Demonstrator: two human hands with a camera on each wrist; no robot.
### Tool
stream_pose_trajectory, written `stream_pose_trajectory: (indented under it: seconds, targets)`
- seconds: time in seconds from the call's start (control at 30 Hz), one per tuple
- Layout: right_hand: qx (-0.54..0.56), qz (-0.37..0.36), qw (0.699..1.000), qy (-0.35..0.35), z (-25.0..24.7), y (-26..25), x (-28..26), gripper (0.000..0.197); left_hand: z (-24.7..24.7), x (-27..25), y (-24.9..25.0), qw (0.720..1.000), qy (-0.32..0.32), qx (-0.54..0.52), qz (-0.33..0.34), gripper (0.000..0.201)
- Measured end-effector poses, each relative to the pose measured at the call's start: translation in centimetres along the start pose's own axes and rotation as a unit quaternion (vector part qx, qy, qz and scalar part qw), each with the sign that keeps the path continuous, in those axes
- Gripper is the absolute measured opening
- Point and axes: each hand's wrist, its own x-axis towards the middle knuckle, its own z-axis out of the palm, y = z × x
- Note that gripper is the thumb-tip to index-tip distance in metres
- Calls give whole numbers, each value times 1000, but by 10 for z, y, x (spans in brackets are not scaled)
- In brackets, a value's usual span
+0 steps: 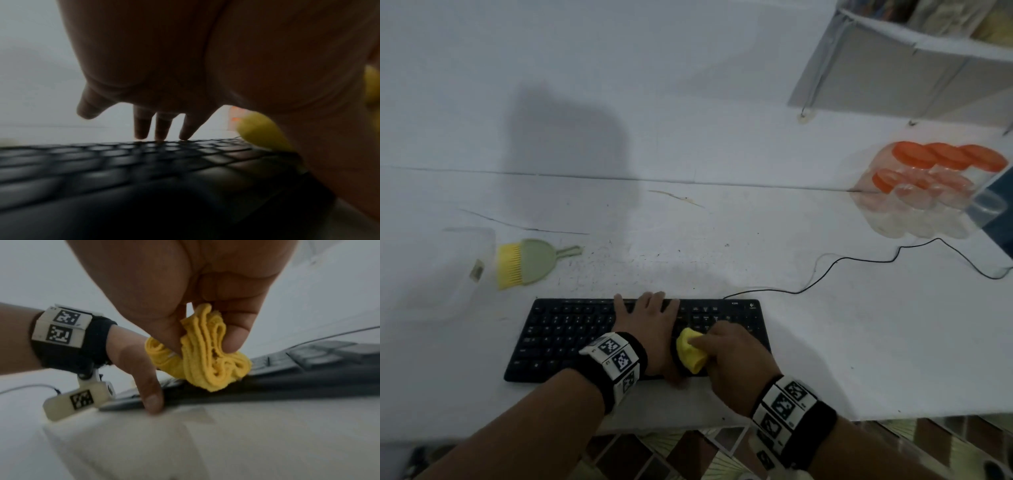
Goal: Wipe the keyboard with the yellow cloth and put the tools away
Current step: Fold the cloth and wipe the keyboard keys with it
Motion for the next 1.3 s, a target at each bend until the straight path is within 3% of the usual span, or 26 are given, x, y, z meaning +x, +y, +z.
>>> stream_pose_trajectory:
  seconds: [0.3, 0.47, 0.57, 0.67, 0.77, 0.93, 1.0, 1.07, 1.17, 1.3]
  targets:
    - [-63, 66, 996, -4, -19, 33, -29, 43, -1, -7, -19, 1000, -13, -8, 7, 155]
    - [-21, -5, 999, 41, -3, -25, -5, 48, 9, -31, -75, 999, 1, -28, -17, 155]
    - [-6, -71, 997, 17, 21, -77, 20, 47, 13, -47, -123, 998, -22, -22, -51, 155]
    - [-17, -86, 996, -24, 39, -115, 38, 45, 17, -54, -152, 998, -38, -25, -52, 155]
    - [-28, -48, 998, -42, 46, -105, 35, 47, 22, -52, -163, 999, -16, -30, -26, 154]
    - [-61, 86, 994, 13, 23, -36, -4, 47, 26, -50, -168, 999, 8, -39, 6, 154]
    - [-73, 118, 990, 21, 16, -35, -8, 47, 27, -49, -173, 999, 14, -39, 19, 154]
    - [-59, 99, 991, 61, 20, -62, 4, 45, 28, -50, -184, 999, 8, -47, 23, 155]
    - [-20, 15, 995, 101, 39, -134, 40, 46, 27, -56, -211, 999, -24, -36, 8, 157]
    - [-13, -18, 1000, -1, 68, -200, 79, 53, 33, -57, -231, 999, -26, -35, 16, 159]
